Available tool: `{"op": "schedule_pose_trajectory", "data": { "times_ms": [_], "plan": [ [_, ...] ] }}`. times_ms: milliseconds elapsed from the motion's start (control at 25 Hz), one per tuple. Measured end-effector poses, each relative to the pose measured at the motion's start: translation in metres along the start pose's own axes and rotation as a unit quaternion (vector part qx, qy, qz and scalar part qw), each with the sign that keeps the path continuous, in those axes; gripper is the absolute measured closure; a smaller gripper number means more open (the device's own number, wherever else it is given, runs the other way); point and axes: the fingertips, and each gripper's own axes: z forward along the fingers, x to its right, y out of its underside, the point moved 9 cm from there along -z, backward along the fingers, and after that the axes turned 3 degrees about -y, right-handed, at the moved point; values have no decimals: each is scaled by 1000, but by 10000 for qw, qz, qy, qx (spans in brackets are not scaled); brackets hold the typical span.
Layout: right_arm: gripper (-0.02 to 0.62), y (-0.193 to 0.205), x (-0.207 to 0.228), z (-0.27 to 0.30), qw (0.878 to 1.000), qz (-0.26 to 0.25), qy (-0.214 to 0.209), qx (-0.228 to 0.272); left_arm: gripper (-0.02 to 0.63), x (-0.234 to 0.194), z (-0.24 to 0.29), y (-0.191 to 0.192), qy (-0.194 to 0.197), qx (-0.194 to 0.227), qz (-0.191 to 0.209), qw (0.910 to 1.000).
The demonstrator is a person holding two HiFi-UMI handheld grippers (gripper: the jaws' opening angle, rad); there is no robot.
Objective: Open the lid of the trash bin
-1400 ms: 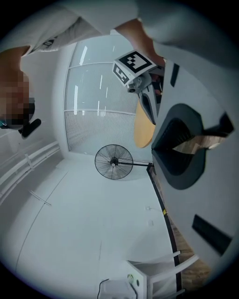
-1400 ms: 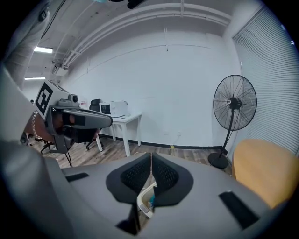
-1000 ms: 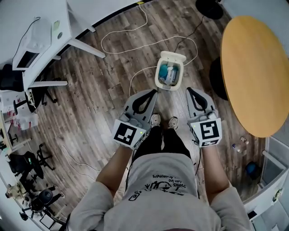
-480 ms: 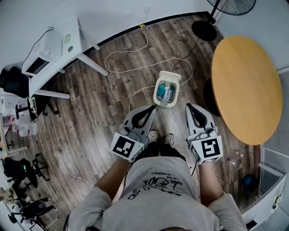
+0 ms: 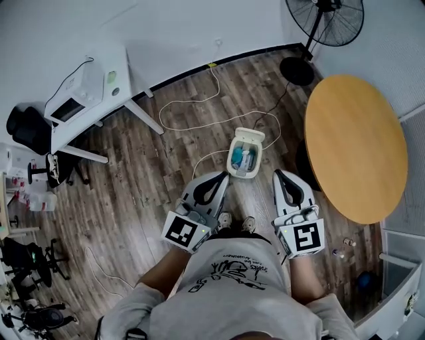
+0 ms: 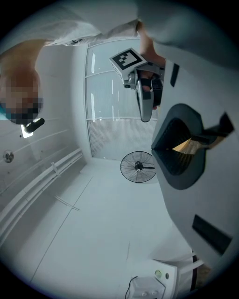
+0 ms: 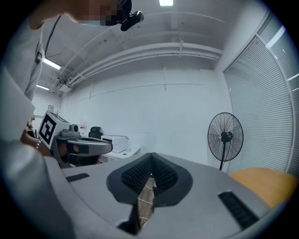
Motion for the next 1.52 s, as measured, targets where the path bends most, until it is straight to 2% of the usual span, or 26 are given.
{"op": "schedule_pose_trajectory", "data": {
  "times_ms": [680,960,1520],
  "plan": [
    [589,-45,-14,-42,9994,-84,-127,297,591,19,-25,-50,52,293,-52,9995],
    [589,-54,-17,-51,9992,-92,-133,368,591,23,-28,-57,121,336,18,9994],
    [591,-57,-17,-52,9992,-36,-88,396,591,25,-26,-59,173,411,-98,9990]
  ]
}}
